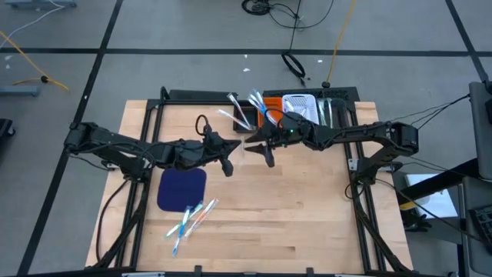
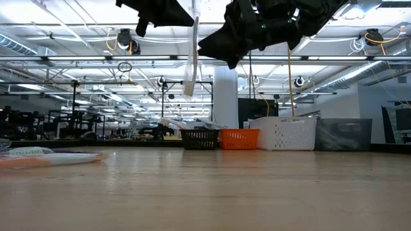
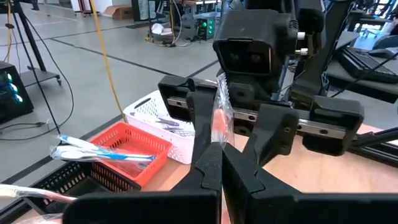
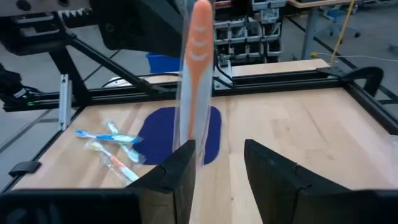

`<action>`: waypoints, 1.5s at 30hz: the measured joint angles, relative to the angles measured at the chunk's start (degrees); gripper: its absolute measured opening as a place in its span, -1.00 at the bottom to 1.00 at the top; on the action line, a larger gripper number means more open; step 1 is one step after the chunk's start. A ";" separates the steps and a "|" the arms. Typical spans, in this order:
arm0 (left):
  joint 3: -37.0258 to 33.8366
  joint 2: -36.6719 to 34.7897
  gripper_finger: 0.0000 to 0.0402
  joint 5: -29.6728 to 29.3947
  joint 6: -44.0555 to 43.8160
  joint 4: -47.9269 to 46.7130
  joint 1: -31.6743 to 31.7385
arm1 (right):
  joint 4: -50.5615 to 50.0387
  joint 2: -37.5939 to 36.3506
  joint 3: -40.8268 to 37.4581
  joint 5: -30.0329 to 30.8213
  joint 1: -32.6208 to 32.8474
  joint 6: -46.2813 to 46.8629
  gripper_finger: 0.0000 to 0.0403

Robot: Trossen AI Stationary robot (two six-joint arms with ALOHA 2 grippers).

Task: Pick & Place Toothbrushes
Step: Put the orange toothbrush into the black bin

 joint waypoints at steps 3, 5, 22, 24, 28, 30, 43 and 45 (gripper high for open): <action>0.00 0.01 -1.00 -0.08 0.09 0.07 0.00 | 0.11 0.00 0.00 0.09 0.45 0.66 -0.35; 0.00 0.01 -1.00 -0.08 0.11 0.07 0.12 | 0.47 0.00 0.00 -1.00 1.05 1.02 -0.35; 0.00 -0.01 -1.00 1.90 -0.62 0.94 0.96 | 2.94 0.00 0.00 4.11 4.82 -2.31 -0.35; 0.00 -0.01 -1.00 3.53 -0.69 1.70 0.86 | 2.58 0.00 0.00 5.08 4.57 -2.30 -0.35; 0.00 -0.01 -1.00 4.10 -0.67 1.77 0.55 | 2.66 0.00 0.00 4.96 4.22 -2.30 -0.35; 0.00 -0.01 -1.00 4.10 -0.67 1.77 0.48 | 2.60 0.00 0.00 5.07 4.22 -2.30 -0.35; 0.04 3.95 -1.00 4.40 0.54 5.48 0.86 | 1.46 0.00 0.00 3.25 3.95 -1.90 -0.71; 0.04 3.95 -1.00 4.18 1.26 5.57 0.92 | 0.57 0.00 0.01 3.34 3.74 -3.06 -0.90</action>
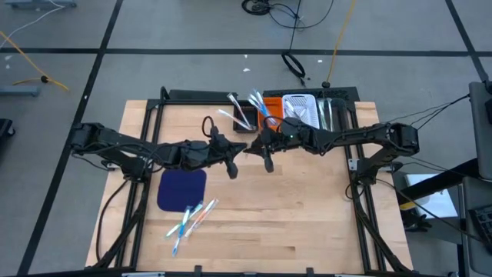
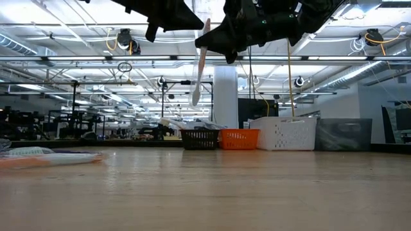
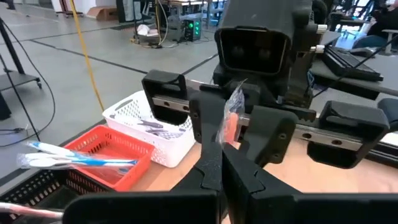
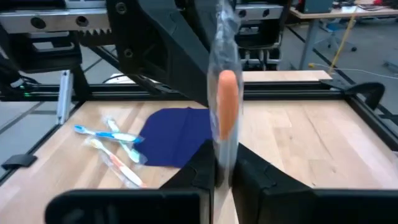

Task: Pick & Place Toothbrushes
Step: Put the orange toothbrush into the black bin

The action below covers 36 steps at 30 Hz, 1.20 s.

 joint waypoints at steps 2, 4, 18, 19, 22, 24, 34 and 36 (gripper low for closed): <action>-0.02 -0.07 -1.00 -0.21 0.12 0.03 0.07 | -0.15 0.00 0.01 0.02 -0.28 0.01 -0.91; -0.02 -0.54 -0.99 -0.17 0.15 -0.08 0.05 | 0.23 0.00 0.02 0.13 -0.31 0.26 -0.91; 0.03 -2.22 -0.52 0.36 1.43 -8.88 -1.97 | -0.21 0.02 0.01 0.19 -7.36 0.14 -0.91; -0.02 -2.16 -0.48 0.39 1.41 -10.09 -2.55 | 0.13 0.02 0.01 0.15 -8.37 0.52 -0.91; 0.00 -1.52 -0.39 0.51 0.70 -10.60 -3.87 | 2.00 0.02 0.26 0.16 -11.45 1.18 -0.91; 0.04 -0.46 -0.36 0.50 -0.30 -11.02 -4.25 | 2.02 0.02 1.24 0.46 -13.35 1.64 -0.91; -0.02 3.50 -0.33 0.36 -5.14 -11.39 -4.57 | -3.84 2.78 7.11 1.55 -20.74 1.91 -0.91; -0.02 3.90 -0.33 0.37 -5.26 -11.35 -4.57 | -3.01 4.71 8.35 1.51 -21.55 2.12 -0.91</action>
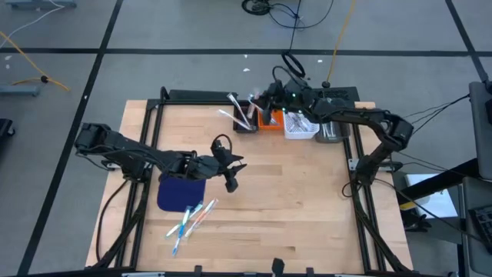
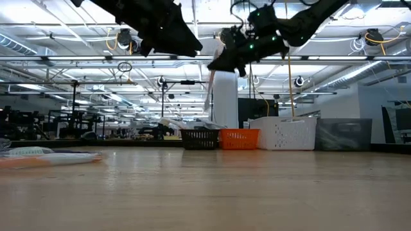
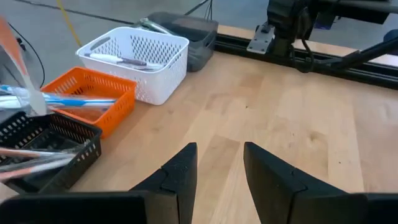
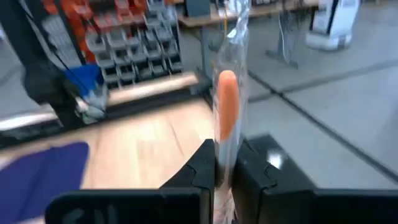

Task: Pick & Place Toothbrushes
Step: Put the orange toothbrush into the black bin

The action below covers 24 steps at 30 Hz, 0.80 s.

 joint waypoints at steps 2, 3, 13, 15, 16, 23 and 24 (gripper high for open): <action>0.00 0.01 -0.33 0.01 0.04 -0.13 0.00 | -2.05 1.52 0.62 -0.12 -0.81 -0.26 -0.91; 0.00 0.01 -0.33 0.00 0.00 -0.08 0.00 | -2.94 2.32 1.02 -0.08 -1.19 -0.25 -0.91; 0.00 0.01 -0.33 0.01 -0.89 -0.46 -0.11 | -4.79 10.76 6.44 -1.51 -2.14 1.11 -0.91; 0.00 0.01 -0.33 0.03 -0.89 -0.47 -0.13 | -4.87 11.62 7.44 -3.06 -2.35 1.99 -0.91; 0.00 0.01 -0.33 0.01 -0.89 -0.47 -0.25 | -5.29 11.95 7.68 -3.26 -2.40 2.09 -0.91; 0.00 0.01 -0.33 0.03 -0.89 -0.56 -0.35 | -9.05 12.07 7.69 -3.10 -2.62 0.33 -0.91; -0.02 0.01 -0.33 0.03 -0.89 -0.55 -0.35 | -9.61 12.08 7.69 -3.09 -2.71 0.53 -0.91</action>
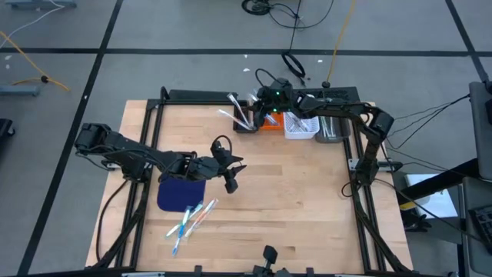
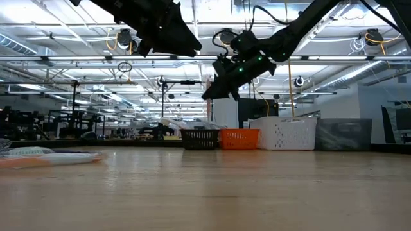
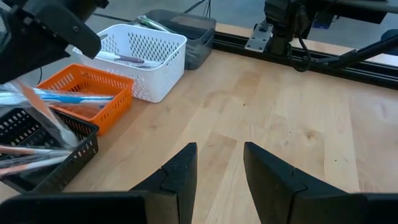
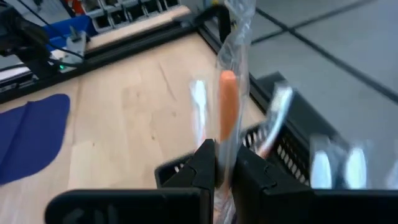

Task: Pick & Place Toothbrushes
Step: Put the orange toothbrush into the black bin

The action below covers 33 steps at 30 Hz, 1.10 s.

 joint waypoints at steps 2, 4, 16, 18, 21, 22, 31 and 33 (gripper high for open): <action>0.00 0.00 -0.33 0.00 0.00 0.00 0.00 | -1.21 0.08 0.00 -0.04 -0.24 0.55 -0.91; 0.00 0.00 -0.33 0.00 0.00 0.02 0.00 | -2.15 0.08 0.00 0.00 -0.40 0.13 -0.91; 0.00 0.00 -0.33 0.00 -0.02 0.04 0.02 | -0.85 0.08 0.00 0.34 -0.37 -0.12 -0.42; 0.00 0.00 -0.33 -0.01 0.00 0.04 0.02 | -0.85 0.08 0.00 1.34 -0.33 -0.49 -0.34; 0.00 0.00 -0.33 -0.02 0.04 0.04 0.02 | -0.69 0.07 -0.02 1.94 -0.16 -0.74 -0.24; 0.00 0.00 -0.33 -0.02 0.04 0.04 0.02 | -0.35 0.07 -0.02 1.95 -0.16 -0.77 -0.21; 0.00 -0.02 -0.33 -0.07 -0.03 -1.73 0.02 | -1.29 0.07 -0.02 1.64 0.39 -0.37 -0.14; -0.03 -0.08 -0.33 -0.08 -0.51 -3.45 0.02 | -1.29 0.07 -0.02 1.50 1.08 -0.38 -0.15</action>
